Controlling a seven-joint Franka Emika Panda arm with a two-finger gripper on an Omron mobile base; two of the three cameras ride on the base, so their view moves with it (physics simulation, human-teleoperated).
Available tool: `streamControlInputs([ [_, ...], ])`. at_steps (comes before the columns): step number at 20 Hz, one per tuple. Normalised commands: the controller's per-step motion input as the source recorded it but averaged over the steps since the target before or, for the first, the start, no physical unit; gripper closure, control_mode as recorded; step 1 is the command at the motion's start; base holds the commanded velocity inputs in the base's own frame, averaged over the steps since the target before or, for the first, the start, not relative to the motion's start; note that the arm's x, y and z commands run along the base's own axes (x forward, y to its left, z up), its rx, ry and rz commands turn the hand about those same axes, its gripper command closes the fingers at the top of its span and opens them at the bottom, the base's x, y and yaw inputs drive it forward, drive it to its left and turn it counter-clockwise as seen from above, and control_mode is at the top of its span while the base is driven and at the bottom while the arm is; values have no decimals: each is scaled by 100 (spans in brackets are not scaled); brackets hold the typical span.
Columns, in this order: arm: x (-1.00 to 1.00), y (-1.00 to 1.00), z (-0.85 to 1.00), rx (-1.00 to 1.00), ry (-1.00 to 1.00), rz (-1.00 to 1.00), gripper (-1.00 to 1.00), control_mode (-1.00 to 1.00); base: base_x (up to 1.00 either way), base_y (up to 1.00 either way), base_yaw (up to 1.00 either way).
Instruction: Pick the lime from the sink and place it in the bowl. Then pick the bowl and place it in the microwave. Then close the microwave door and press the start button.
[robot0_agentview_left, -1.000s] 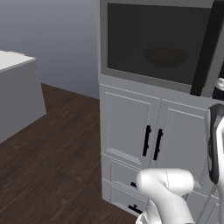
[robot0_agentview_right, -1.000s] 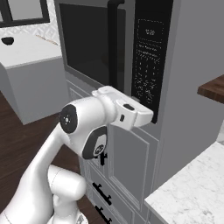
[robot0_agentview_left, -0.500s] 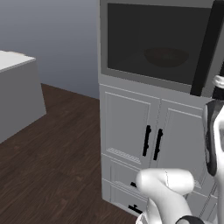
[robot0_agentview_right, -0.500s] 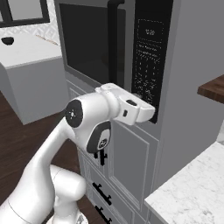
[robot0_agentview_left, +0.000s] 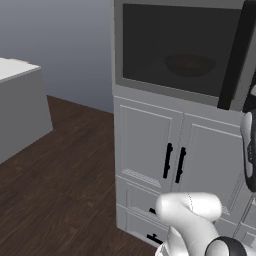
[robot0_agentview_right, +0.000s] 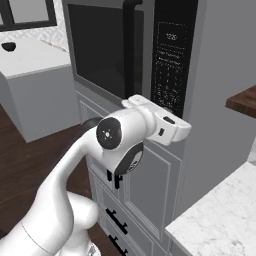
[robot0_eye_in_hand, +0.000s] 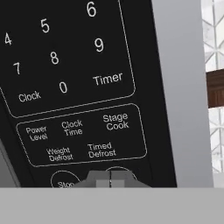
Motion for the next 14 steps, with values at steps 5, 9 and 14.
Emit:
streamControlInputs([
  [5, 62, -5, -3, 6, 0, 8, 100, -100, 0, 0, 0],
  [9, -8, 43, 0, 0, -8, 0, 100, -100, 0, 0, 0],
  [14, -19, 42, 5, 0, -15, 0, 100, -100, 0, 0, 0],
])
